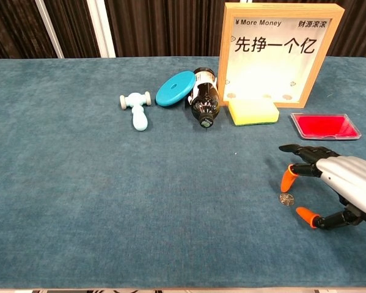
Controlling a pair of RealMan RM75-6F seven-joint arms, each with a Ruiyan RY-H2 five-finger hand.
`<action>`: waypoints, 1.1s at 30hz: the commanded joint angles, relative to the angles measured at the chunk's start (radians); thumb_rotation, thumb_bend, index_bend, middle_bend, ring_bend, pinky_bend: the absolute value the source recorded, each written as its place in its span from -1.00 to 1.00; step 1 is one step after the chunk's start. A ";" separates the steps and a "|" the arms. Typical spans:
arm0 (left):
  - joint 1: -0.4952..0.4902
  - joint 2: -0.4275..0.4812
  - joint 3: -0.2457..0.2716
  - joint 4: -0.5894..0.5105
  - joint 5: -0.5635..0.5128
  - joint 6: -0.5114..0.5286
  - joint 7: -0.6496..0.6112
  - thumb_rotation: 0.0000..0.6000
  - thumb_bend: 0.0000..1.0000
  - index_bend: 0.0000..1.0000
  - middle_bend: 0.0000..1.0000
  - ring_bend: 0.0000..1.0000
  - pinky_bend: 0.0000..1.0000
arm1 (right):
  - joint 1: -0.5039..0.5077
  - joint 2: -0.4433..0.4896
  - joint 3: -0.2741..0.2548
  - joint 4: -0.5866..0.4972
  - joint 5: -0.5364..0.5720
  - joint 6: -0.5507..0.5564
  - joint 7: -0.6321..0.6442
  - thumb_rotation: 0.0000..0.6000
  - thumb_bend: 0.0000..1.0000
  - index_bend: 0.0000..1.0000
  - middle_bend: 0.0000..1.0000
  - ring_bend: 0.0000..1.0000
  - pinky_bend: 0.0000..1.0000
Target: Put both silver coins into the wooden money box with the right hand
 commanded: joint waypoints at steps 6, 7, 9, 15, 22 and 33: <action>0.000 0.000 0.001 0.000 0.002 0.000 0.000 1.00 -0.21 -0.91 -1.00 -1.00 -1.00 | -0.002 0.000 0.006 -0.001 0.004 -0.010 -0.006 1.00 -0.10 -0.14 -0.98 -1.00 -1.00; 0.000 0.000 0.001 0.000 0.002 0.000 -0.001 1.00 -0.21 -0.90 -1.00 -1.00 -1.00 | -0.003 0.000 0.007 -0.001 0.004 -0.011 -0.007 1.00 -0.10 -0.14 -0.98 -1.00 -1.00; 0.001 0.000 0.001 0.000 0.002 0.000 -0.001 1.00 -0.21 -0.90 -1.00 -1.00 -1.00 | -0.004 0.000 0.009 -0.001 0.004 -0.012 -0.008 1.00 -0.10 -0.14 -0.98 -1.00 -1.00; 0.001 0.000 0.001 0.001 0.002 0.000 -0.002 1.00 -0.21 -0.91 -1.00 -1.00 -1.00 | -0.005 0.001 0.011 -0.001 0.003 -0.018 -0.008 1.00 -0.10 -0.12 -0.98 -1.00 -1.00; 0.001 0.000 0.001 0.001 0.005 0.001 -0.005 1.00 -0.21 -0.91 -1.00 -1.00 -1.00 | -0.007 -0.001 0.014 0.002 0.008 -0.028 -0.008 1.00 -0.10 -0.11 -0.98 -1.00 -1.00; 0.001 0.000 0.001 0.002 0.005 0.001 -0.004 1.00 -0.21 -0.90 -1.00 -1.00 -1.00 | -0.009 -0.002 0.020 -0.001 0.007 -0.033 -0.015 1.00 -0.10 -0.11 -0.98 -1.00 -1.00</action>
